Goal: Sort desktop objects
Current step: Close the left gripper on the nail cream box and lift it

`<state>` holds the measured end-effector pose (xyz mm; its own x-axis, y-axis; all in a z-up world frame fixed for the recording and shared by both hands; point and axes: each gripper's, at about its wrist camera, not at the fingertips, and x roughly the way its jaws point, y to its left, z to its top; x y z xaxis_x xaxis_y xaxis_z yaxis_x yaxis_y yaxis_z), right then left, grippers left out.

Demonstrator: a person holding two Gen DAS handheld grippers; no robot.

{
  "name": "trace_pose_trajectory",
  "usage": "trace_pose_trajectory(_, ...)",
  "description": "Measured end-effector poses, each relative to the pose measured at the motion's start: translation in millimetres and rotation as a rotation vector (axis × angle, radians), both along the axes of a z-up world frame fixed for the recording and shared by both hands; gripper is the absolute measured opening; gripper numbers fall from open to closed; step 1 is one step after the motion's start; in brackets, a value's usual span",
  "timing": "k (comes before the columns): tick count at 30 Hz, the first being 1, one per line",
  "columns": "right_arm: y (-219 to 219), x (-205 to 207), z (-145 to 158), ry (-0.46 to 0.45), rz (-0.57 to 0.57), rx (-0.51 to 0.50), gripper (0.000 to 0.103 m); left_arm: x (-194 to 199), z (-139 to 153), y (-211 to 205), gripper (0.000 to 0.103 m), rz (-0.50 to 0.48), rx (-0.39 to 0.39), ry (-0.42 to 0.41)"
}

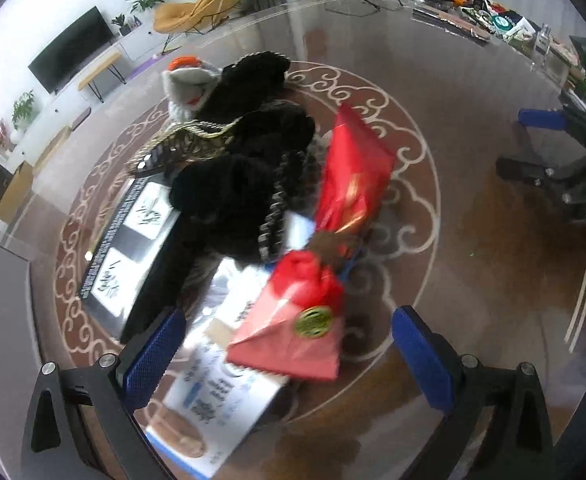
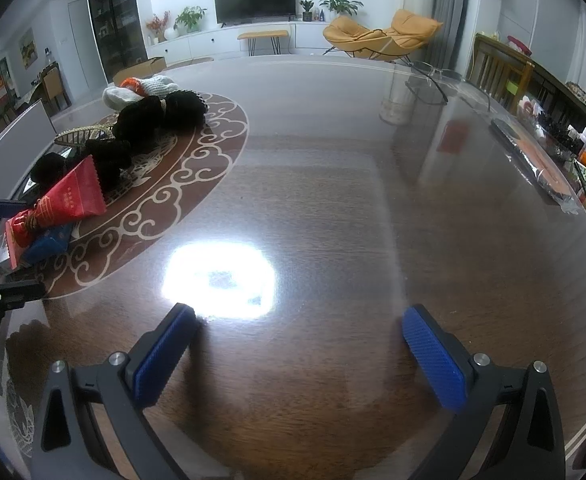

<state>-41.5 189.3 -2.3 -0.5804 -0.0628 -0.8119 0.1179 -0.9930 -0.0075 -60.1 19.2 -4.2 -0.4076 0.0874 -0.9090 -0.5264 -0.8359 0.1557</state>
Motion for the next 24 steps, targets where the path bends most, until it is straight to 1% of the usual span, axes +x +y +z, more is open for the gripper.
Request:
trace_pose_trajectory(1,0.0,0.0,0.1,0.0,0.0,0.0,0.103,1.0,0.0,0.7,0.103,0.0,0.008,-0.004)
trace_pose_trajectory(3,0.0,-0.1,0.3,0.001,0.0,-0.002,0.103,6.0,1.2,-2.6,0.097,0.004,0.021,0.01)
trace_pose_trajectory(4,0.2,-0.2,0.4,0.001,0.0,-0.003,0.103,7.8,2.5,-3.8,0.085,0.011,0.027,0.022)
trace_pose_trajectory(5,-0.2,-0.5,0.4,0.001,0.0,-0.004,0.103,8.7,3.6,-5.3,0.071,0.022,0.032,0.029)
trace_pose_trajectory(7,0.3,-0.1,0.4,0.001,0.001,-0.004,0.103,8.3,5.0,-8.1,0.058,0.054,0.021,0.052)
trace_pose_trajectory(9,0.4,0.1,0.3,0.001,0.001,-0.005,0.103,12.4,8.0,-14.9,0.05,0.086,0.037,0.059)
trace_pose_trajectory(11,0.4,0.1,0.4,0.001,0.001,-0.005,0.103,15.4,9.4,-20.7,0.048,0.123,0.066,0.051)
trace_pose_trajectory(14,0.4,0.1,0.3,0.001,0.001,-0.004,0.103,29.4,11.1,-28.0,0.047,0.19,0.072,0.059)
trace_pose_trajectory(20,0.4,0.1,0.4,0.001,0.001,-0.004,0.103,54.7,10.7,-46.6,0.047,0.387,0.124,0.066)
trace_pose_trajectory(24,0.4,0.1,0.3,0.001,0.001,-0.004,0.103,62.3,7.5,-47.9,0.047,0.449,0.118,0.088)
